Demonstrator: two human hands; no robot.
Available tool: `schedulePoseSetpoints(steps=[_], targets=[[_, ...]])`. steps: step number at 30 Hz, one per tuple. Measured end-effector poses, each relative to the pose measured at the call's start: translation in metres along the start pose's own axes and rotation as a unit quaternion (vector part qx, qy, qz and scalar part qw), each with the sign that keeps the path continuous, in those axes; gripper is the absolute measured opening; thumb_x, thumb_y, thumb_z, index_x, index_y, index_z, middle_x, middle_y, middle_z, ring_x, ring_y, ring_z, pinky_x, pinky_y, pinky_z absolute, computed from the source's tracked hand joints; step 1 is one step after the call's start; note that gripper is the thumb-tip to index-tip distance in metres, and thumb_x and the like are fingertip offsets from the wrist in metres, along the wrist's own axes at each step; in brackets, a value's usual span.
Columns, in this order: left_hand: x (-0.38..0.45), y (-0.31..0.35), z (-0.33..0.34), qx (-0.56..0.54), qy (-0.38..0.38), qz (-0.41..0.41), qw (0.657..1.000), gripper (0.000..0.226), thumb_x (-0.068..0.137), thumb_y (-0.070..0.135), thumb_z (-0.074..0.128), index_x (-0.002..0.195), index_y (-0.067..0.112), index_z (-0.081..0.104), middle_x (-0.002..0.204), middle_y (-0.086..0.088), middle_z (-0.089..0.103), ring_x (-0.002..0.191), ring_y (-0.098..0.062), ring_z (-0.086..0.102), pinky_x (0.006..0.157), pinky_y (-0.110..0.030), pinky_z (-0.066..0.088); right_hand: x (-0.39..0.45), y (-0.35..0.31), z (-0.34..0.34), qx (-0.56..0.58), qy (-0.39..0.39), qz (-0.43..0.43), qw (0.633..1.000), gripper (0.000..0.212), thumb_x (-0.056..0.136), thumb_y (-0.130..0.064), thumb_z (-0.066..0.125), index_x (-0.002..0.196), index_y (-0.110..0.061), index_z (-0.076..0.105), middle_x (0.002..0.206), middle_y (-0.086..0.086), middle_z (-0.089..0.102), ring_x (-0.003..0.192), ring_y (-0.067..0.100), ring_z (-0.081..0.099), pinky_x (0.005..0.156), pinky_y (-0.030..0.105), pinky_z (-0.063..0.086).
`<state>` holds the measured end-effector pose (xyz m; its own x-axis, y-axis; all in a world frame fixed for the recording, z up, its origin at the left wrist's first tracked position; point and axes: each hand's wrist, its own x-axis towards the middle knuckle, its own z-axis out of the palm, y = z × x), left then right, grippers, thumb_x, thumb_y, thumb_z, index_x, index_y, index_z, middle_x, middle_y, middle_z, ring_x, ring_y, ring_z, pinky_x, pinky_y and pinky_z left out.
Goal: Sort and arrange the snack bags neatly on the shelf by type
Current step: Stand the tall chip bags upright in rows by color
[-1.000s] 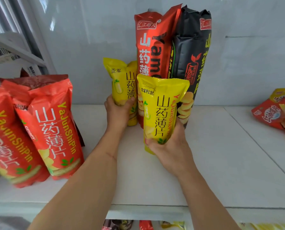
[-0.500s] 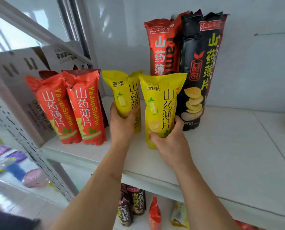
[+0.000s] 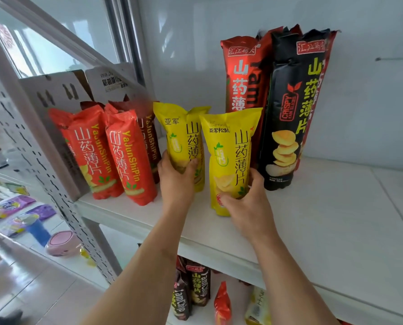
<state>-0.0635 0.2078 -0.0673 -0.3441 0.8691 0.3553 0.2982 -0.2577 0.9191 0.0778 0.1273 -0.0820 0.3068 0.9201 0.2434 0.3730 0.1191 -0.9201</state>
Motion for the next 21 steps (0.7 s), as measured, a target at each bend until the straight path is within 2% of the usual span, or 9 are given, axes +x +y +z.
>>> schedulePoseSetpoints(steps=[3,6,9,12,16,19,21], targets=[[-0.004,0.002,-0.004,0.014,-0.01,-0.012,1.0,0.076,0.089,0.036,0.072,0.152,0.013,0.036,0.15,-0.008,0.045,0.138,-0.024,0.044,0.112,-0.042,0.039,0.001,-0.001,0.004,0.004,-0.009,-0.006,1.0,0.087,0.073,-0.034,0.078,0.144,-0.035,0.028,0.134,-0.01,0.052,0.115,0.012,0.056,0.092,0.031,0.048],[-0.023,0.006,-0.018,0.012,-0.009,-0.023,1.0,0.071,0.096,0.034,0.064,0.155,0.011,0.032,0.157,-0.006,0.039,0.145,-0.021,0.036,0.118,-0.04,0.032,0.0,-0.003,0.007,0.011,-0.024,-0.01,1.0,0.086,0.075,-0.029,0.08,0.144,-0.036,0.029,0.13,-0.013,0.053,0.112,0.009,0.055,0.089,0.028,0.046],[-0.048,0.005,-0.039,0.003,0.026,-0.001,1.0,0.048,0.1,0.032,0.058,0.143,0.013,0.049,0.139,0.001,0.054,0.129,-0.014,0.049,0.108,-0.032,0.04,-0.002,-0.007,0.013,0.013,-0.034,-0.019,0.999,0.078,0.073,-0.03,0.081,0.135,-0.043,0.034,0.12,-0.025,0.056,0.104,-0.001,0.057,0.087,0.026,0.047],[-0.058,-0.003,-0.056,0.02,0.042,0.044,0.998,0.028,0.1,0.024,0.058,0.125,0.015,0.062,0.116,0.007,0.061,0.109,-0.012,0.058,0.095,-0.032,0.048,-0.007,-0.011,0.024,0.009,-0.045,-0.033,0.998,0.074,0.073,-0.031,0.082,0.128,-0.049,0.036,0.116,-0.031,0.057,0.101,-0.013,0.056,0.085,0.024,0.05],[-0.054,-0.014,-0.072,0.078,0.039,0.091,0.992,0.025,0.099,0.02,0.059,0.123,0.014,0.064,0.114,0.006,0.063,0.108,-0.017,0.061,0.087,-0.036,0.051,-0.012,-0.019,0.044,-0.001,-0.056,-0.047,0.997,0.076,0.073,-0.037,0.083,0.133,-0.043,0.036,0.113,-0.036,0.056,0.102,-0.012,0.058,0.087,0.024,0.051],[-0.05,-0.025,-0.081,0.086,0.037,0.121,0.988,0.024,0.098,0.019,0.061,0.122,0.014,0.063,0.115,0.002,0.065,0.107,-0.021,0.063,0.084,-0.043,0.054,-0.016,-0.024,0.06,-0.012,-0.062,-0.057,0.996,0.079,0.073,-0.044,0.083,0.137,-0.04,0.036,0.117,-0.03,0.059,0.105,-0.004,0.061,0.088,0.027,0.053],[-0.048,-0.029,-0.087,0.079,0.037,0.136,0.987,0.022,0.098,0.021,0.059,0.119,0.015,0.064,0.112,0.006,0.064,0.104,-0.021,0.064,0.081,-0.043,0.055,-0.017,-0.027,0.071,-0.023,-0.064,-0.061,0.996,0.081,0.071,-0.055,0.081,0.136,-0.04,0.036,0.121,-0.024,0.061,0.107,-0.001,0.062,0.089,0.031,0.055]])
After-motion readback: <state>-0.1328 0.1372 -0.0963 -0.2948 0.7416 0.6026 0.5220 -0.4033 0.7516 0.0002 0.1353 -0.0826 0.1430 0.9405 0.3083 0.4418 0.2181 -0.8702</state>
